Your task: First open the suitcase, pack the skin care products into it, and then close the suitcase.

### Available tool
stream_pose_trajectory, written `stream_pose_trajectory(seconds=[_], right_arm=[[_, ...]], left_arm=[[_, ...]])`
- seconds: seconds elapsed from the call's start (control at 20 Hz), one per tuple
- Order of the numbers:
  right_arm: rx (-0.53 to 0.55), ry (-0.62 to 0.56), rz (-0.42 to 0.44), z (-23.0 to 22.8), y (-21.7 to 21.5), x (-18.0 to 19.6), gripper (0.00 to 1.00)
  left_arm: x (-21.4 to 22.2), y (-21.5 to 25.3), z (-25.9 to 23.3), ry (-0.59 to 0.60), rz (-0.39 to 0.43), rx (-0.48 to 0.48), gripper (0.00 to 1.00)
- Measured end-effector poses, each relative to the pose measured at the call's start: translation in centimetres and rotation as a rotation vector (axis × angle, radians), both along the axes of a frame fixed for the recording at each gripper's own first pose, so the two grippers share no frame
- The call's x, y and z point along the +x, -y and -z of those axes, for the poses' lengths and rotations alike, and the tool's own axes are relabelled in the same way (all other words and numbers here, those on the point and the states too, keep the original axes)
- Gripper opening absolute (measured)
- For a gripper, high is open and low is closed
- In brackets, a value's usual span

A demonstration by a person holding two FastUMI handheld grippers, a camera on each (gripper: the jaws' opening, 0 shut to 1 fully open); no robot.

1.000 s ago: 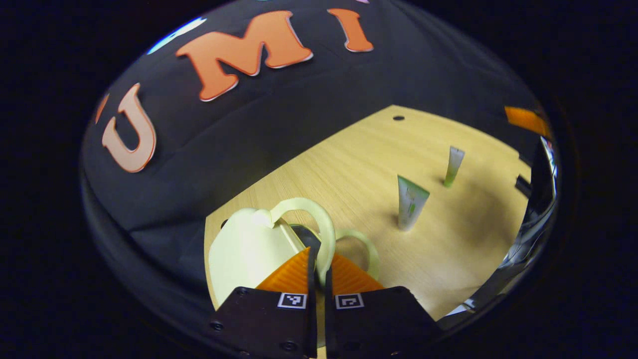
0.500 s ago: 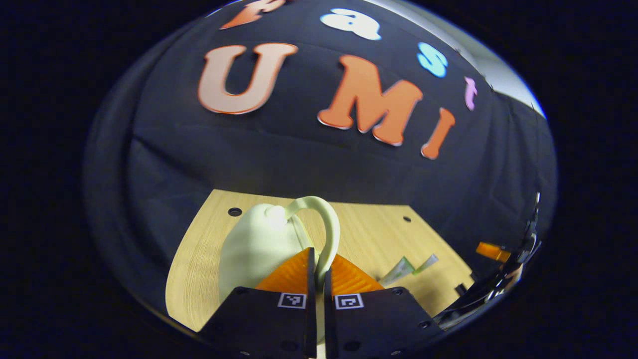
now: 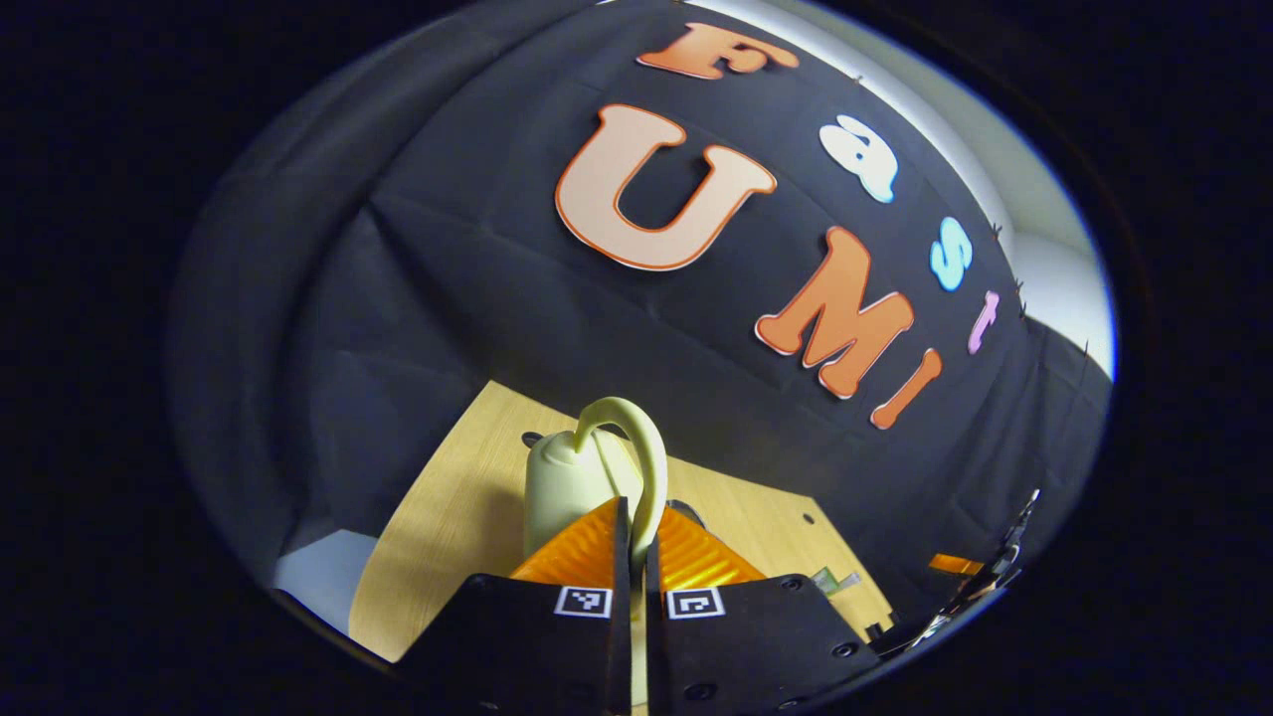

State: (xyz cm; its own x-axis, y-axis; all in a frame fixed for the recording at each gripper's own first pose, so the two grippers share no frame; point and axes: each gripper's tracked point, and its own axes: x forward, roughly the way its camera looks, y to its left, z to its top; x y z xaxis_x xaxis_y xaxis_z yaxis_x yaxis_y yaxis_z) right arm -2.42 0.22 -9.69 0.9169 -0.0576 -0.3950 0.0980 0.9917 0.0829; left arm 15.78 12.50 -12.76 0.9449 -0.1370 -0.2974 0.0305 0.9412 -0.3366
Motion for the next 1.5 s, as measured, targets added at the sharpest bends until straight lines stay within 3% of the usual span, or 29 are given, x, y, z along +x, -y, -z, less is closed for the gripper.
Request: stream_pose_trajectory(seconds=[0.3,0.5,0.8,1.15,1.2,1.35,1.4,1.5], right_arm=[[-0.012,-0.034,-0.014,0.9,-0.9,-0.4,0.95],[-0.008,-0.069,0.004,1.8,-0.2,-0.8,0.95],[-0.05,-0.121,0.015,3.4,0.0,-1.4,0.95],[-0.114,-0.125,0.015,3.7,-0.2,-1.4,0.95],[-0.11,-0.124,0.014,3.6,-0.4,-1.4,0.95],[-0.113,-0.118,0.019,3.4,-0.4,-1.6,0.95],[-0.115,-0.119,0.02,3.4,-0.2,-1.7,0.95],[-0.123,-0.12,0.024,3.4,0.1,-1.7,0.95]], left_arm=[[0.9,0.1,0.1,-0.006,-0.132,-0.12,0.06],[0.5,0.2,1.8,-0.12,-0.26,-0.138,0.04],[-0.4,0.9,2.8,-0.216,-0.342,-0.245,0.05],[-2.5,0.2,5.8,-0.363,-0.452,-0.304,0.05],[-2.7,-0.2,6.3,-0.373,-0.464,-0.29,0.12],[-2.8,-1.3,6.9,-0.374,-0.499,-0.241,0.18],[-3.3,-2.0,6.6,-0.38,-0.519,-0.207,0.26],[-3.1,-2.8,5.8,-0.351,-0.538,-0.168,0.6]])
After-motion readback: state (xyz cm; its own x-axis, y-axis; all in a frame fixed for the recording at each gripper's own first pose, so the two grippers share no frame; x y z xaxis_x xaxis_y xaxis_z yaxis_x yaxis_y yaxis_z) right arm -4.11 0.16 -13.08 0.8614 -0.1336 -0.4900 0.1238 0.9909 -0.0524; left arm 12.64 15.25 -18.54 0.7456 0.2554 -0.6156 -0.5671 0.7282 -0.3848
